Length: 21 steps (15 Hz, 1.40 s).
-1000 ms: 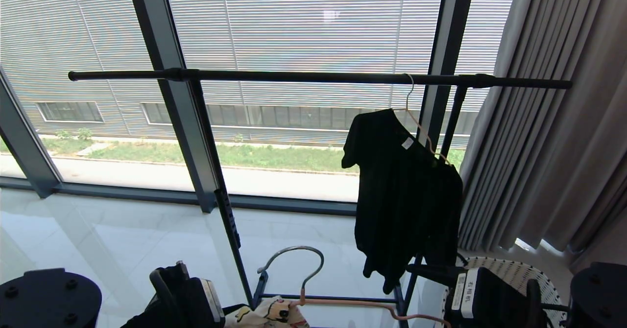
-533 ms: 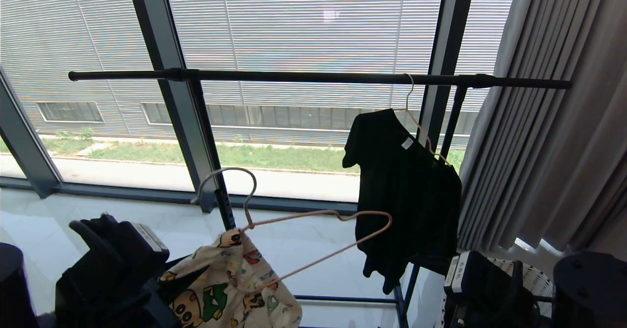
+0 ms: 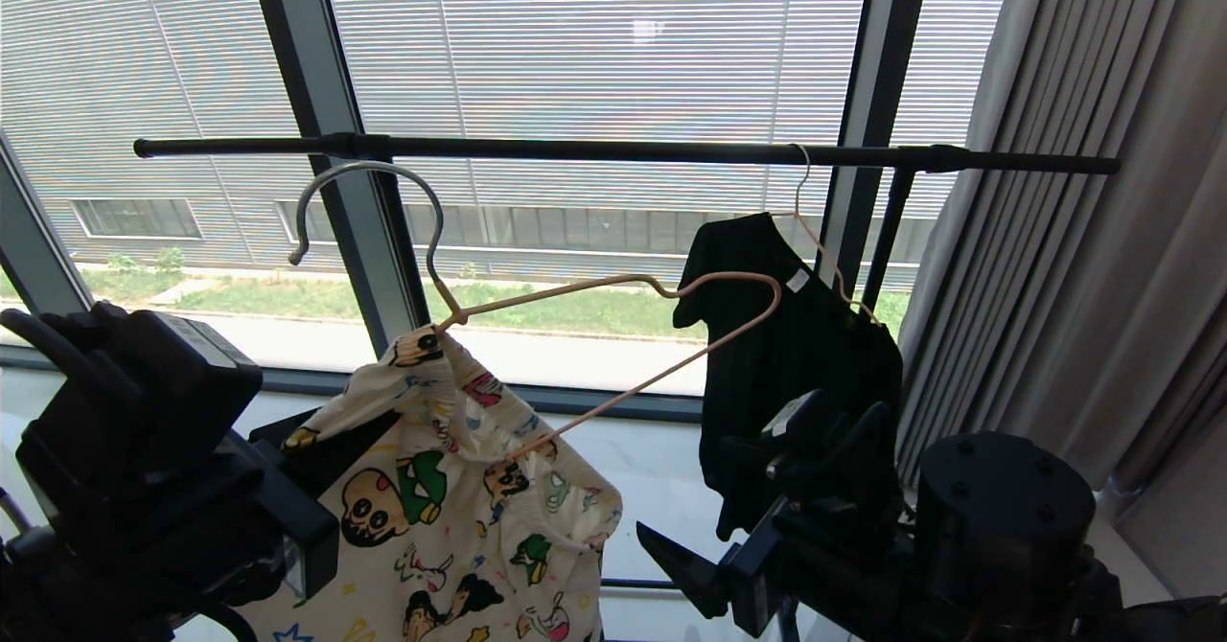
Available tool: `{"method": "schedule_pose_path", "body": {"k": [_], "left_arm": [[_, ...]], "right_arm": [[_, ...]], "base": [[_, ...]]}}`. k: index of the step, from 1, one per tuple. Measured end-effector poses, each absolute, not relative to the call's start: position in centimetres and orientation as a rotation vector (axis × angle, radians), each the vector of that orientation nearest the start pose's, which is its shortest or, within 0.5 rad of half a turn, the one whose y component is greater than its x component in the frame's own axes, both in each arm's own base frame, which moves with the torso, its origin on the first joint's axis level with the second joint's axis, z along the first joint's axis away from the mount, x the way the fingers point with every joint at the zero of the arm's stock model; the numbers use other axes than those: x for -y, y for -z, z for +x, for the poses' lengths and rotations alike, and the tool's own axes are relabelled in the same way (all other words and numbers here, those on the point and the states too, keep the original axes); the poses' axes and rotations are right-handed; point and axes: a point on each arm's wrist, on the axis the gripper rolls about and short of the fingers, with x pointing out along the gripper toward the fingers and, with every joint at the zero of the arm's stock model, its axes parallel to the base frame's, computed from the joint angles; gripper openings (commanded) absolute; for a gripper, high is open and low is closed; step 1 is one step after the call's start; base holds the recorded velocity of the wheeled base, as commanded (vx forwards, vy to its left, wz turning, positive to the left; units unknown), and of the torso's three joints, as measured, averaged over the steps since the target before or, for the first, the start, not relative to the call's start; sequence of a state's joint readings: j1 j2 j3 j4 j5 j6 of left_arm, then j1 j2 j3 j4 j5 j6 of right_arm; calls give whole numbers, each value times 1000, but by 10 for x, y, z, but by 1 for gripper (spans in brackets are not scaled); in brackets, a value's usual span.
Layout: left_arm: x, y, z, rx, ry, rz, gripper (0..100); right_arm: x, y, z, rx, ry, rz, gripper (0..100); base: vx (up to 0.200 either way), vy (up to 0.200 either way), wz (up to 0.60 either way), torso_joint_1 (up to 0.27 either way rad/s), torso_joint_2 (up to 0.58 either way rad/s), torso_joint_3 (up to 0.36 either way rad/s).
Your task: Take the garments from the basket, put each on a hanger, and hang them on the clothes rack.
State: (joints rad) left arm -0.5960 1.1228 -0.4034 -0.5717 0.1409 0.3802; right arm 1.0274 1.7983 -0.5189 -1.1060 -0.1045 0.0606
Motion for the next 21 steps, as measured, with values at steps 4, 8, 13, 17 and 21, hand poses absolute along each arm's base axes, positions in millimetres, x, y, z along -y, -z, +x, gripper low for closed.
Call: {"method": "schedule_pose_path", "body": {"k": [4,8,13,17,21], "left_arm": [[93,-201,130,-41,519,427,0],[103,-204,131,-33,561,424,0],[99,-202,136,-48,526,425,0],[82,-193,144,-102,406,442,0],[72,-174,132,-150,398,490,0]], "right_arm": [[-272,-121,166,-180,-905,-31,100],[-281,-106,173,-200,-804,-66,100],[-270,-91,194,-210,-622,-144,100],[-236,-96,236,-142,-455,-207,100],[-209,-105,263,-100,-344,-232,100]], "base": [[0,0,0,0,0,0],[0,0,0,0,0,0],[0,0,0,0,0,0],[0,0,0,0,0,0],[0,0,0,0,0,0]]}}
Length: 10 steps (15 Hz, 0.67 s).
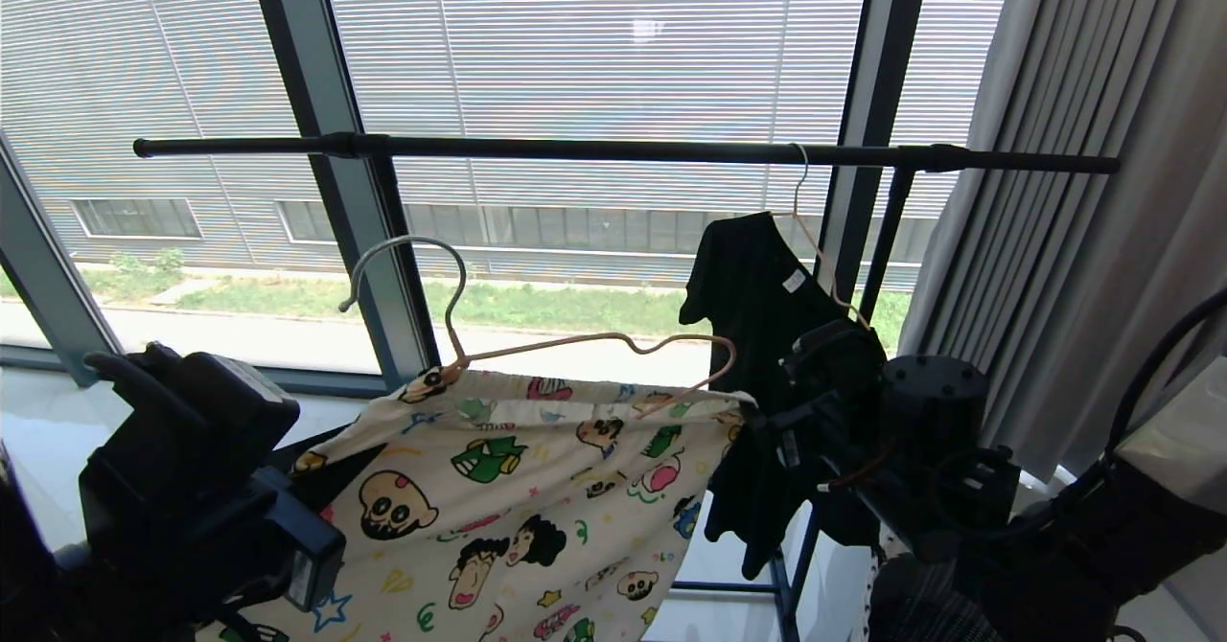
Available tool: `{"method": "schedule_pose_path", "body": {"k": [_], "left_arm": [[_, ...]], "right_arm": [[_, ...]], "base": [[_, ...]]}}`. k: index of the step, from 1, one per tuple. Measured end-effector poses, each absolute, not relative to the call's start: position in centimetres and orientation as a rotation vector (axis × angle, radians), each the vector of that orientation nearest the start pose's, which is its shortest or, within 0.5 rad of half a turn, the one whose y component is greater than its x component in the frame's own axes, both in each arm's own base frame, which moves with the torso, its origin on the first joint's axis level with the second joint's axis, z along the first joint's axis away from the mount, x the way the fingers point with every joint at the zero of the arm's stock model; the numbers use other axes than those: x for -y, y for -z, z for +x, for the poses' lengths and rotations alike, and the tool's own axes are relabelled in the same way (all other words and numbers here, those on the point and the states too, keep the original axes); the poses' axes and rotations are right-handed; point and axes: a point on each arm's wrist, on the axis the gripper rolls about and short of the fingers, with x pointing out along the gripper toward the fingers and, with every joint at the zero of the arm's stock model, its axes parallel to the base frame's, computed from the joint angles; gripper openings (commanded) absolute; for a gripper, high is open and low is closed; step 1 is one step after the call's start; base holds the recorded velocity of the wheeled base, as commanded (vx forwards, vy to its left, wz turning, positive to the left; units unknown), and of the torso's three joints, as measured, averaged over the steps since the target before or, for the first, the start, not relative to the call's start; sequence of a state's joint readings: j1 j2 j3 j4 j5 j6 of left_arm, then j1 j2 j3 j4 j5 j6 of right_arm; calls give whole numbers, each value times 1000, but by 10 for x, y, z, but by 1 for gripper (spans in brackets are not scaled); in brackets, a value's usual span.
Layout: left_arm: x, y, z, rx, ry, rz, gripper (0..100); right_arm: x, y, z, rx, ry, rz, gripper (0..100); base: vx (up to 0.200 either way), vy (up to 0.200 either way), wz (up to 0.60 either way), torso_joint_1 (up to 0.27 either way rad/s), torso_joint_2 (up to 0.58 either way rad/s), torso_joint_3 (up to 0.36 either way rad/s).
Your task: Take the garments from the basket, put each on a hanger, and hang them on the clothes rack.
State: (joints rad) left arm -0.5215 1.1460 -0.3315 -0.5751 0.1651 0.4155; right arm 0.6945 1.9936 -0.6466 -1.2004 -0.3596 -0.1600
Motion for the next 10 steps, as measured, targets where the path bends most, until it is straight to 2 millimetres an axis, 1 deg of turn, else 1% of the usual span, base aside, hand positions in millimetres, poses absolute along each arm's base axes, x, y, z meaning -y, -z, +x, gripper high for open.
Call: {"method": "schedule_pose_path", "body": {"k": [3,5,8,10], "left_arm": [[65,-153,120,-206,417,530,0],[65,-141,115,-247,443,556,0],[72,-127,117,-320,487,589,0],[79,-123,126,-360,476,601,0]], "right_arm": [[-202,-115,265,-77,-325,-220,100],[-200,-120,264,-66,-322,-225,100],[-195,-132,257,-85,-347,-245,100],[-189,-147,247,-93,-410,-247,100]], "base": [[0,0,0,0,0,0],[0,0,0,0,0,0],[0,0,0,0,0,0],[0,0,0,0,0,0]]}}
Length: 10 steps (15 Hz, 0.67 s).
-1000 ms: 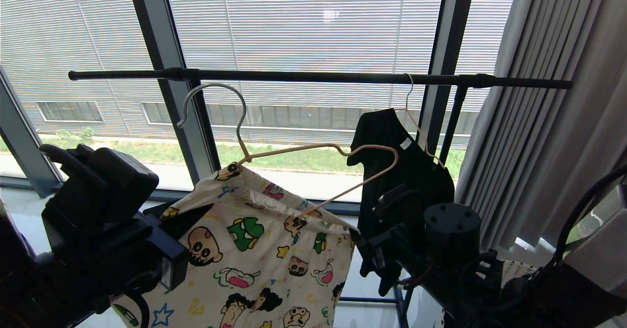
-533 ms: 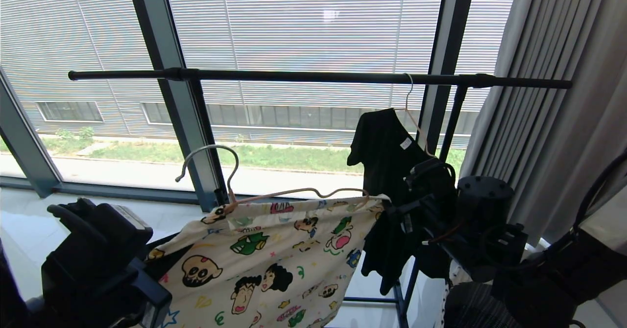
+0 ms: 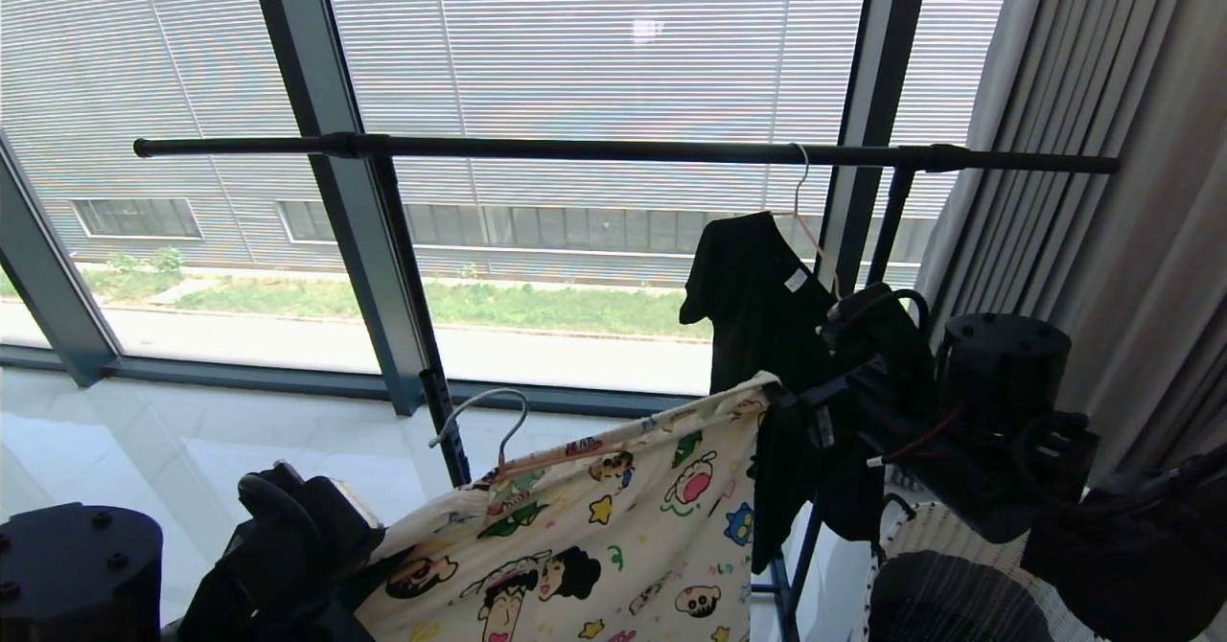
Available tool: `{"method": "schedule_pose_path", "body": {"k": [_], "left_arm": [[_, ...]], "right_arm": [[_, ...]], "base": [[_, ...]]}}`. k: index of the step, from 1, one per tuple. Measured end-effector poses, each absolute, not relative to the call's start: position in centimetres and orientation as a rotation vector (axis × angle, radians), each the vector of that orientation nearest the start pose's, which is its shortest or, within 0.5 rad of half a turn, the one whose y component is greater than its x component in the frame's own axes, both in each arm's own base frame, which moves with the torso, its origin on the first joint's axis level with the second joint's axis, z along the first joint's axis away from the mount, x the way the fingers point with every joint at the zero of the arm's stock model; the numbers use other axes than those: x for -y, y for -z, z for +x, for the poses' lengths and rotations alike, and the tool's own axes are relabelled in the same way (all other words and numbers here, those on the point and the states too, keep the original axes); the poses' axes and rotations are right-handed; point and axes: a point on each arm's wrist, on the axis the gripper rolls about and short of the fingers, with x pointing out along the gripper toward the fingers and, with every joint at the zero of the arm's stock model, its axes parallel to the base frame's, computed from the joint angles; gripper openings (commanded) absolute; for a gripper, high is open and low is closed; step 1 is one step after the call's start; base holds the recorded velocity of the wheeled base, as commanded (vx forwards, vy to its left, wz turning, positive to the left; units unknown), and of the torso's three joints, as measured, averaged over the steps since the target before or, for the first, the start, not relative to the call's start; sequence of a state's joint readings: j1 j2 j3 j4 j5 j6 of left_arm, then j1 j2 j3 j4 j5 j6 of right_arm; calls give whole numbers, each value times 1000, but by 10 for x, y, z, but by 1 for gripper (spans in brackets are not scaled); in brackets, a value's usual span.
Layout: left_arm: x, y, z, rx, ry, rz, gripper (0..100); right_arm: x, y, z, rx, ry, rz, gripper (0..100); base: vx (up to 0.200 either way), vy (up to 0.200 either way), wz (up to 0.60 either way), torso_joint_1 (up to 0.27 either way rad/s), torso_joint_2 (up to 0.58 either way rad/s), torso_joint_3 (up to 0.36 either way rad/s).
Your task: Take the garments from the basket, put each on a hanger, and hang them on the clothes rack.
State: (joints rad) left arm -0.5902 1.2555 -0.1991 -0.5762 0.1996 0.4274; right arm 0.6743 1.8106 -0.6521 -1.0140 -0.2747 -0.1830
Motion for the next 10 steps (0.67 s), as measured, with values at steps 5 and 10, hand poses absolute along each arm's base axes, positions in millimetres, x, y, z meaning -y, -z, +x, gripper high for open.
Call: {"method": "schedule_pose_path", "body": {"k": [5,10], "left_arm": [[91,-128,157,-355,393,585,0],[108,-130,155,-289,454,514,0]], "right_arm": [[-178,-180,189,-135,-645,-275,100],[-168,-179,142,-181,-915,-349,100]], "base": [[0,0,0,0,0,0],[0,0,0,0,0,0]]}}
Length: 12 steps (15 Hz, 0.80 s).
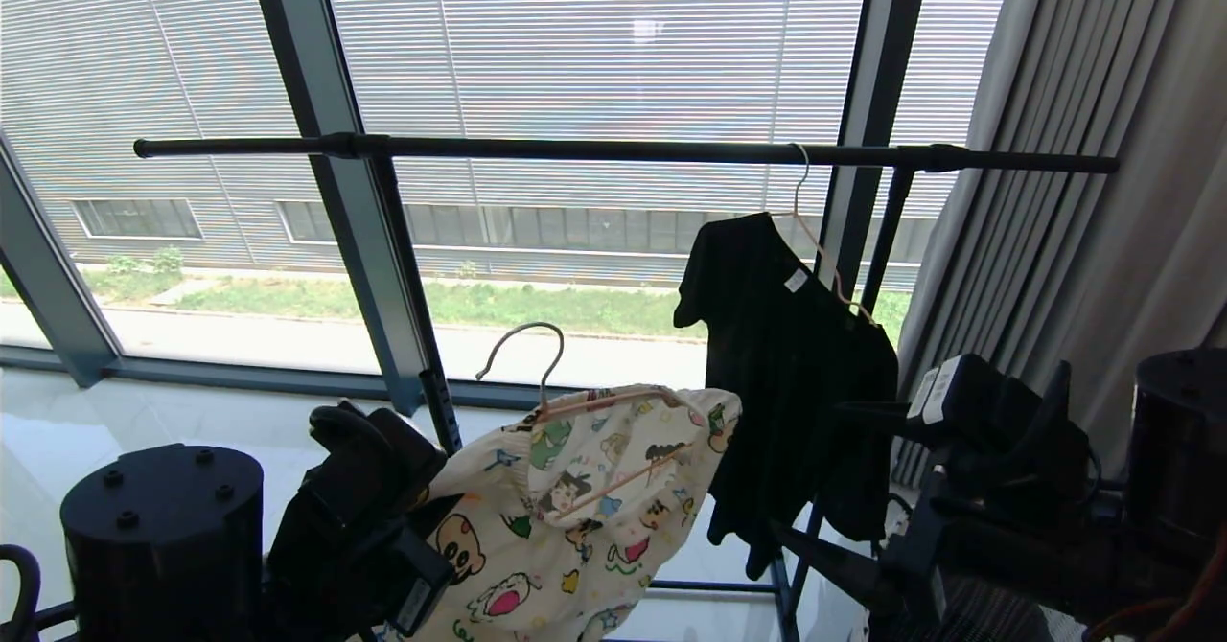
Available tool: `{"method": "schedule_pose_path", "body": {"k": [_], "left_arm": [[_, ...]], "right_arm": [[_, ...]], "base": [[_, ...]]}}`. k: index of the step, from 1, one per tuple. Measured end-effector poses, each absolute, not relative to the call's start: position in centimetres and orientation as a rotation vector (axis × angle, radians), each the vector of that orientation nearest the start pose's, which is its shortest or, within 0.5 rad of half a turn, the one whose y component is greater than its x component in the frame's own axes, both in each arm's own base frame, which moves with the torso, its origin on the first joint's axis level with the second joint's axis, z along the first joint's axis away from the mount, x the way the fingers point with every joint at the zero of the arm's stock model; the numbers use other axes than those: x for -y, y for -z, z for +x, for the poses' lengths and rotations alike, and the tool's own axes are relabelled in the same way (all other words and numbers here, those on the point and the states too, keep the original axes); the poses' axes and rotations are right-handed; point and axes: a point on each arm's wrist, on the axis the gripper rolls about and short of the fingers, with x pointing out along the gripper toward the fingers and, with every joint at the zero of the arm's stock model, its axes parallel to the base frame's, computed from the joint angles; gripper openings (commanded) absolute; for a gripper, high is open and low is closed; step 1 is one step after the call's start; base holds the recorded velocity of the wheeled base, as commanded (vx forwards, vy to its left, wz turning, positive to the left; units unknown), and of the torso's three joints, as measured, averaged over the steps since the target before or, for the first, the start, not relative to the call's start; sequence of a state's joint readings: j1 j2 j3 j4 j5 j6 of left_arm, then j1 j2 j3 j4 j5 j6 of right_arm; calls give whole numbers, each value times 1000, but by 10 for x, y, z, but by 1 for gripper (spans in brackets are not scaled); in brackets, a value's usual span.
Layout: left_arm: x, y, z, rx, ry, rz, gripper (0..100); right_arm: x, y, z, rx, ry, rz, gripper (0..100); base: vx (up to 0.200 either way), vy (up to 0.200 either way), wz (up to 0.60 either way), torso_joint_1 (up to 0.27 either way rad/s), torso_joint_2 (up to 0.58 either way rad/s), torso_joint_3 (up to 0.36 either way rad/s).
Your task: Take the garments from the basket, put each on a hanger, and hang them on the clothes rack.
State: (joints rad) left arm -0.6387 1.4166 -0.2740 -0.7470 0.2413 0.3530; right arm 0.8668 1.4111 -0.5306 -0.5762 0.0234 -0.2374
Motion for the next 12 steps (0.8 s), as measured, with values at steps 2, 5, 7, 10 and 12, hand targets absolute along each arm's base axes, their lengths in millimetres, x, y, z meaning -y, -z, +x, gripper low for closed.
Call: {"method": "schedule_pose_path", "body": {"k": [2,5,7,10,12], "left_arm": [[118,-127,147,-278,537,524,0],[131,-124,132,-257,698,541,0],[136,-123,127,-250,741,550,0],[141,-122,120,-239,786,564,0],[143,-122,118,-222,802,598,0]], "right_arm": [[-166,-183,140,-213,-981,-384,100],[-167,-187,142,-247,-1110,-495,100],[-170,-187,143,-256,-1163,-533,100],[-183,-183,150,-282,-1216,-552,100],[-194,-179,155,-319,-1237,-567,100]], "base": [[0,0,0,0,0,0],[0,0,0,0,0,0],[0,0,0,0,0,0],[0,0,0,0,0,0],[0,0,0,0,0,0]]}}
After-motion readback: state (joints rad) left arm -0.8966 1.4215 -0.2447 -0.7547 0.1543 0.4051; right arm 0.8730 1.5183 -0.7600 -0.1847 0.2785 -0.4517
